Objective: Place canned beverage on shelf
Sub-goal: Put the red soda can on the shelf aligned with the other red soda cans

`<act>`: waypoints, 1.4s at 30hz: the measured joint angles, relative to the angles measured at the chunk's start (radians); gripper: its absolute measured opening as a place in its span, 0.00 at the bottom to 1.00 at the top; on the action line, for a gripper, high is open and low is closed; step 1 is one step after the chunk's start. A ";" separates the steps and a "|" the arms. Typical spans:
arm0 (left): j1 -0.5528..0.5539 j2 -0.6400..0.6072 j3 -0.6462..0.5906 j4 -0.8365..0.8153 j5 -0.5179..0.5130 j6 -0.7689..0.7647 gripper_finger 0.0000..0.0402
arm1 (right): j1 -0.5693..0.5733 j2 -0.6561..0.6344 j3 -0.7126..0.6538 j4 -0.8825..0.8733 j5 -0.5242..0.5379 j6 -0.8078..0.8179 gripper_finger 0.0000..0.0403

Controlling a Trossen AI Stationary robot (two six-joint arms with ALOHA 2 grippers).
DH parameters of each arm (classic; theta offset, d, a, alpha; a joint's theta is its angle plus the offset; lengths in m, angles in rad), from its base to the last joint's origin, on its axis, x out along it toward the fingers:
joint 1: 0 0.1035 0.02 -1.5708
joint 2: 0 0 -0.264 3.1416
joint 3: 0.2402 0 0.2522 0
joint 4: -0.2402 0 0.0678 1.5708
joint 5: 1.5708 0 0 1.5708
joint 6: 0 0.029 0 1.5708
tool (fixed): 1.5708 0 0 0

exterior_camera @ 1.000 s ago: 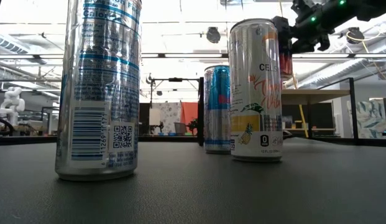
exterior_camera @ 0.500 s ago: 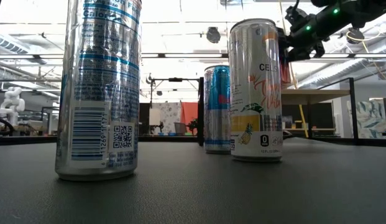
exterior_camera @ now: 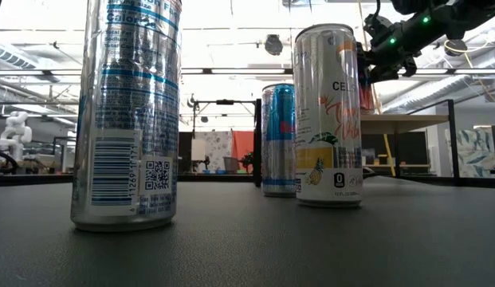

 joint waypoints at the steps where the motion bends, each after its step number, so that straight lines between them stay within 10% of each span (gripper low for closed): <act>1: 0.000 0.000 0.000 0.000 0.000 0.000 1.00 | -0.003 0.000 0.000 -0.006 0.001 0.010 0.70; 29: 0.000 0.000 0.000 0.000 0.000 0.005 1.00 | -0.009 -0.014 0.003 -0.095 0.003 0.099 0.71; 42: 0.000 0.000 0.000 0.000 0.001 0.005 1.00 | -0.009 -0.045 -0.002 -0.097 -0.009 0.093 0.87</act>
